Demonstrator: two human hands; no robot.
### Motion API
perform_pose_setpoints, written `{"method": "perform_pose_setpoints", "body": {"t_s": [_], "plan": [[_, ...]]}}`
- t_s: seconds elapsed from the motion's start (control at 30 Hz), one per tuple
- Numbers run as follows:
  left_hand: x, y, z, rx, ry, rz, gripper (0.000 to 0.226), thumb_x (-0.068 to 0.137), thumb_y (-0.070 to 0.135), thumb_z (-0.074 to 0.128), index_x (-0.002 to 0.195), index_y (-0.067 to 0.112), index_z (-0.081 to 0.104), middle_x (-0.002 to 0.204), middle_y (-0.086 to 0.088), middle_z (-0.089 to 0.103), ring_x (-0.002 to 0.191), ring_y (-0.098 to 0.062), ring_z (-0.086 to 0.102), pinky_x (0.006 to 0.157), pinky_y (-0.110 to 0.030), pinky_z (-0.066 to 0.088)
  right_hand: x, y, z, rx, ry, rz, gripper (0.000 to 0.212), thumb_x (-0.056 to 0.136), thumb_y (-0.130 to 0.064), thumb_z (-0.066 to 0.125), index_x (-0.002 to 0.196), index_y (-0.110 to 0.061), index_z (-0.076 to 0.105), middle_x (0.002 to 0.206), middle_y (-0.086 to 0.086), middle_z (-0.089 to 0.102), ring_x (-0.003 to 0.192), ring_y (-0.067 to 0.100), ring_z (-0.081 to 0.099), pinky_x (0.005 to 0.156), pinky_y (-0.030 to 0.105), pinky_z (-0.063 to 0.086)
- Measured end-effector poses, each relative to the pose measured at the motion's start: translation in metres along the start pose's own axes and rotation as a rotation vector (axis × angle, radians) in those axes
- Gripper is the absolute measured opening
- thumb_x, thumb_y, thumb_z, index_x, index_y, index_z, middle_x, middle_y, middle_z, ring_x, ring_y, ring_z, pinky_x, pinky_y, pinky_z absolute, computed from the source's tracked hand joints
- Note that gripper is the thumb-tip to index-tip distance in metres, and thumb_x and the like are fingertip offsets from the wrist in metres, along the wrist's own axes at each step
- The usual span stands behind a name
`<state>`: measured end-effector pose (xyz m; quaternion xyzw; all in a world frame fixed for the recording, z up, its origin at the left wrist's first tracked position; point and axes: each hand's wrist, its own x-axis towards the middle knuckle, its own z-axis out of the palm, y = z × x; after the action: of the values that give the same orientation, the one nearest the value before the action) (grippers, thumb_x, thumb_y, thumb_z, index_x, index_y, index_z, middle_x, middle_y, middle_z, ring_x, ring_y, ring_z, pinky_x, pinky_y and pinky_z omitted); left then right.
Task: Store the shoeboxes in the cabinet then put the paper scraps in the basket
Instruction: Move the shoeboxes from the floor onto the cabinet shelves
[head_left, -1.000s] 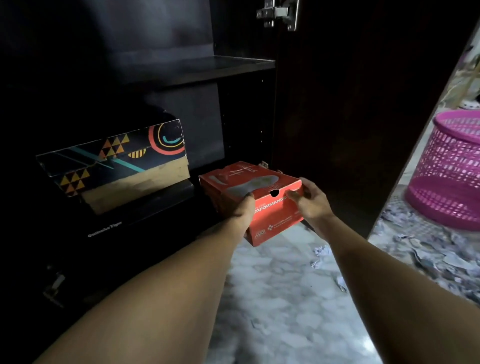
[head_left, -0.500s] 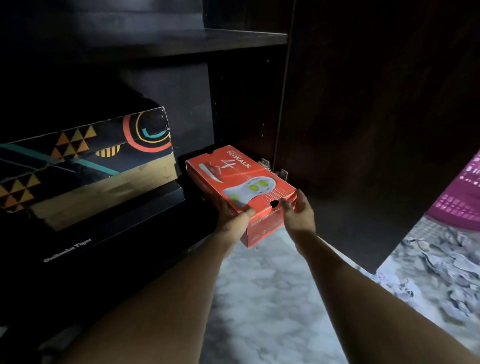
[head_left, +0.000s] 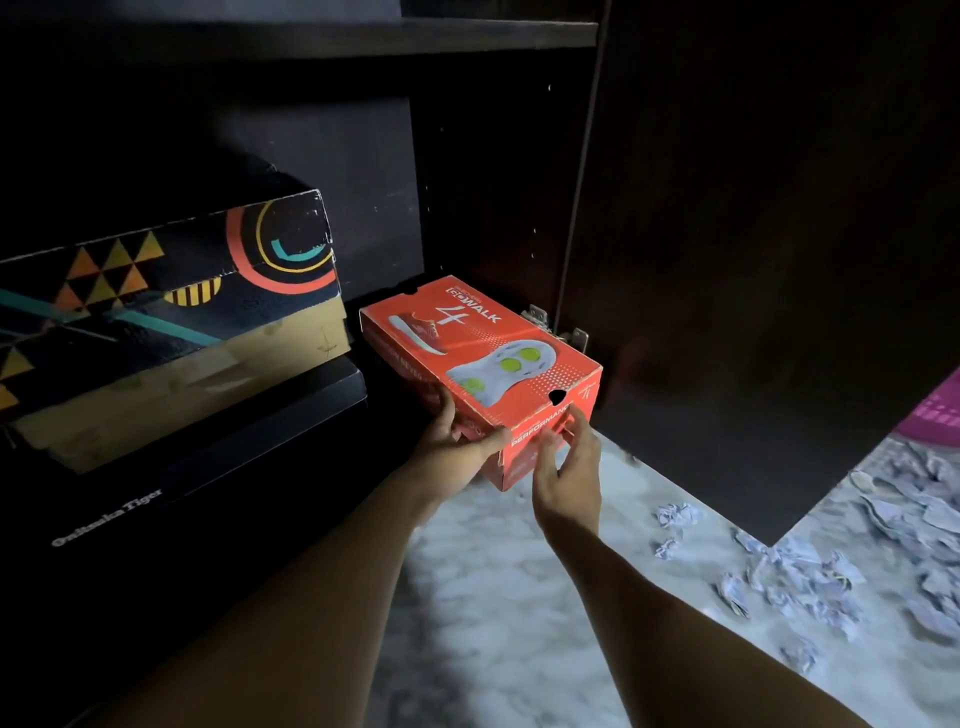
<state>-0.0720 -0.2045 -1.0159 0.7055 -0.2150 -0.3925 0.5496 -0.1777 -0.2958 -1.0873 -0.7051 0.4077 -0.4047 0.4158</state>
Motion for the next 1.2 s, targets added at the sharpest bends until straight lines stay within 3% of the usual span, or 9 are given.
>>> {"method": "perform_pose_setpoints", "body": {"t_s": [0.1,0.17,0.27,0.37,0.47,0.67,0.83,1.0,1.2], "plan": [[0.009,0.002,-0.007,0.021,0.027,0.009,0.092,0.091,0.026,0.068,0.154,0.039,0.003,0.136,0.011,0.05,0.124,-0.01,0.049,0.107,-0.034,0.039,0.012,-0.002,0.014,0.023,-0.053,0.028,0.051,0.1,-0.045,0.045,0.146,-0.027,0.034,0.136,0.0,0.048,0.12,0.009,0.049,0.097,0.033,0.042],[0.018,0.003,-0.014,0.014,0.077,-0.006,0.086,0.091,0.03,0.067,0.154,0.04,0.01,0.143,0.005,0.051,0.13,-0.017,0.049,0.112,-0.045,0.037,0.024,-0.004,0.025,0.069,-0.109,0.06,0.052,0.098,-0.047,0.049,0.145,-0.029,0.034,0.137,-0.001,0.049,0.12,0.013,0.052,0.1,0.039,0.047],[0.032,0.007,-0.025,-0.015,0.174,-0.023,0.068,0.093,0.029,0.064,0.151,0.032,0.029,0.136,-0.004,0.058,0.124,-0.024,0.056,0.11,-0.049,0.04,0.041,-0.008,0.039,0.113,-0.244,0.083,0.056,0.097,-0.043,0.054,0.146,-0.026,0.034,0.141,-0.001,0.046,0.109,0.008,0.053,0.09,0.029,0.05],[0.038,0.015,-0.029,-0.018,0.256,-0.008,0.053,0.095,0.026,0.062,0.144,0.025,0.044,0.129,-0.008,0.061,0.119,-0.026,0.06,0.107,-0.046,0.044,0.053,-0.015,0.055,0.173,-0.301,0.136,0.057,0.095,-0.036,0.061,0.144,-0.026,0.036,0.137,0.002,0.049,0.117,0.018,0.057,0.098,0.044,0.052],[0.039,0.015,-0.03,0.01,0.251,-0.005,0.053,0.095,0.026,0.061,0.145,0.022,0.044,0.131,-0.01,0.059,0.12,-0.027,0.059,0.107,-0.046,0.044,0.06,-0.012,0.064,0.208,-0.271,0.186,0.054,0.085,-0.043,0.063,0.133,-0.037,0.039,0.129,0.0,0.055,0.118,0.021,0.058,0.099,0.05,0.05],[0.032,0.028,-0.019,0.067,0.328,-0.054,0.05,0.097,0.025,0.058,0.144,0.022,0.043,0.138,-0.011,0.055,0.123,-0.03,0.056,0.104,-0.048,0.046,0.057,-0.02,0.038,0.069,-0.373,0.147,0.056,0.095,-0.043,0.056,0.147,-0.032,0.035,0.142,0.002,0.051,0.126,0.024,0.055,0.101,0.048,0.049],[0.013,0.049,0.018,0.192,0.437,-0.02,0.046,0.091,0.021,0.059,0.135,0.008,0.053,0.135,-0.011,0.058,0.123,-0.033,0.055,0.105,-0.039,0.044,0.059,-0.042,-0.012,-0.075,-0.356,0.054,0.047,0.097,-0.038,0.055,0.142,-0.024,0.049,0.134,0.005,0.059,0.119,0.023,0.06,0.099,0.037,0.048],[-0.01,0.054,0.071,0.382,0.346,-0.009,0.079,0.066,0.05,0.056,0.138,0.018,0.047,0.138,-0.014,0.053,0.123,-0.037,0.052,0.102,-0.044,0.046,0.042,-0.056,-0.089,-0.152,-0.285,0.011,0.04,0.093,-0.035,0.055,0.132,-0.024,0.058,0.126,0.004,0.066,0.116,0.021,0.062,0.101,0.043,0.048],[-0.06,0.077,0.156,0.453,0.125,0.18,0.047,0.089,0.031,0.06,0.133,0.015,0.055,0.133,-0.009,0.059,0.121,-0.029,0.057,0.101,-0.034,0.046,-0.002,-0.055,-0.203,-0.246,-0.099,0.095,0.042,0.097,-0.037,0.053,0.136,-0.02,0.054,0.132,0.002,0.062,0.121,0.017,0.059,0.105,0.039,0.045]]}}
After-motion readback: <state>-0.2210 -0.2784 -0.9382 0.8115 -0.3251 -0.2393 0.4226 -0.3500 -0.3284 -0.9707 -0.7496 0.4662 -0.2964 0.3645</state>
